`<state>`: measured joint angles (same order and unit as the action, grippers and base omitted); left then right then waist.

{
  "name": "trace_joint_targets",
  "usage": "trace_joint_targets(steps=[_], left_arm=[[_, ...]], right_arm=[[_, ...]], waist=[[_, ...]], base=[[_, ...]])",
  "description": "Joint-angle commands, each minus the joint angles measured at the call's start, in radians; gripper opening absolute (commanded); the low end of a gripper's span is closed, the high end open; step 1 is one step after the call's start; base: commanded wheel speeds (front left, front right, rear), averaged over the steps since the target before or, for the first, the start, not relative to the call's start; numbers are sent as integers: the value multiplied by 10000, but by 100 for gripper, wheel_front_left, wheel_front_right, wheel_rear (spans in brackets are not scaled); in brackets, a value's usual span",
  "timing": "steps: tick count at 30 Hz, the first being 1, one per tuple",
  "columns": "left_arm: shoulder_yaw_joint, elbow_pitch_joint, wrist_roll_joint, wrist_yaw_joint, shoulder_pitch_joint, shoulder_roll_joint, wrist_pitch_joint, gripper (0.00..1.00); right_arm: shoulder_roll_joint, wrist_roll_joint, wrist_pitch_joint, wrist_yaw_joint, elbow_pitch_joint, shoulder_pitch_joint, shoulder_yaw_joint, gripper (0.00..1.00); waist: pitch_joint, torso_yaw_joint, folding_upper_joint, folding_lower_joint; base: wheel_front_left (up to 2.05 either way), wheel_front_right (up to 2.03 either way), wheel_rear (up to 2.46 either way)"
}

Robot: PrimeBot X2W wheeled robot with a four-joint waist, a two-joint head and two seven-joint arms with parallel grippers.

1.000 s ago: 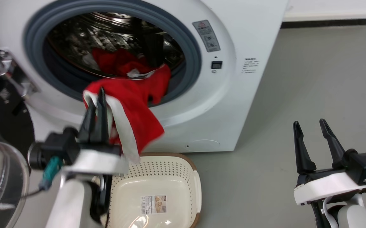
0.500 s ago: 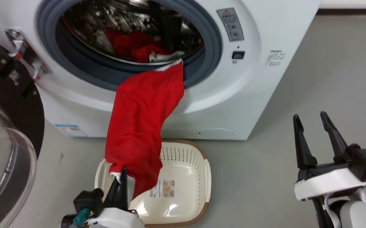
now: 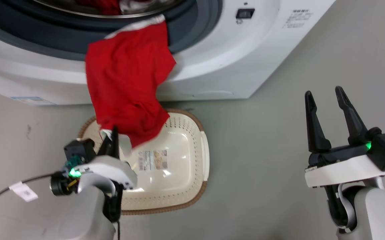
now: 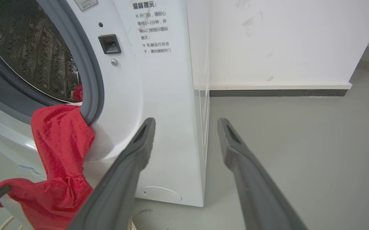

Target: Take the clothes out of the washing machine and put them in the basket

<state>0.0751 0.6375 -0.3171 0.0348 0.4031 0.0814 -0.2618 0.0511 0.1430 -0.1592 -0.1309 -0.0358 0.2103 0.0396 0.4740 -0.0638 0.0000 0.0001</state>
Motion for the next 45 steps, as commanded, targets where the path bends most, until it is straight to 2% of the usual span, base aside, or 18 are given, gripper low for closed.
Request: trace_joint_targets(steps=[1,11,12,14,21,30,38,45], left_arm=[[-103,274,60,37,347,66,-38,0],[-985,2100,384,227,2505,437,-35,1],[-1069,2253,368,251,2677,481,-35,18],[-1228,2514,371,271,2989,545,-36,100],[-1577,3082,538,311,3541,674,-36,100],[-1953,2811,800,470,2315,384,-37,100],[-2352,957,1111,688,335,-76,-37,100],[-2226,-1000,1304,770,-1165,-297,-37,100]], right_arm=[[-17,57,-97,3,41,233,54,100],[-17,275,-533,3,489,852,308,100],[-17,263,-566,3,522,889,321,100],[-17,258,-617,3,596,971,355,100],[-15,281,-709,3,823,1132,471,100],[-15,296,-825,3,1186,1019,476,100],[-15,57,-836,3,1193,480,291,100],[-12,-163,-586,3,925,-159,7,100]], waist=[[826,-487,0,-1],[1864,-862,0,-1],[1917,-870,0,-1],[1998,-875,0,-1],[2106,-896,0,-1],[1220,-693,0,-1],[-118,-218,0,-1],[-1191,296,0,-1]], base=[[0,0,0],[0,0,0],[0,0,0],[0,0,0],[0,0,0],[0,0,0],[0,0,0],[0,0,0]])
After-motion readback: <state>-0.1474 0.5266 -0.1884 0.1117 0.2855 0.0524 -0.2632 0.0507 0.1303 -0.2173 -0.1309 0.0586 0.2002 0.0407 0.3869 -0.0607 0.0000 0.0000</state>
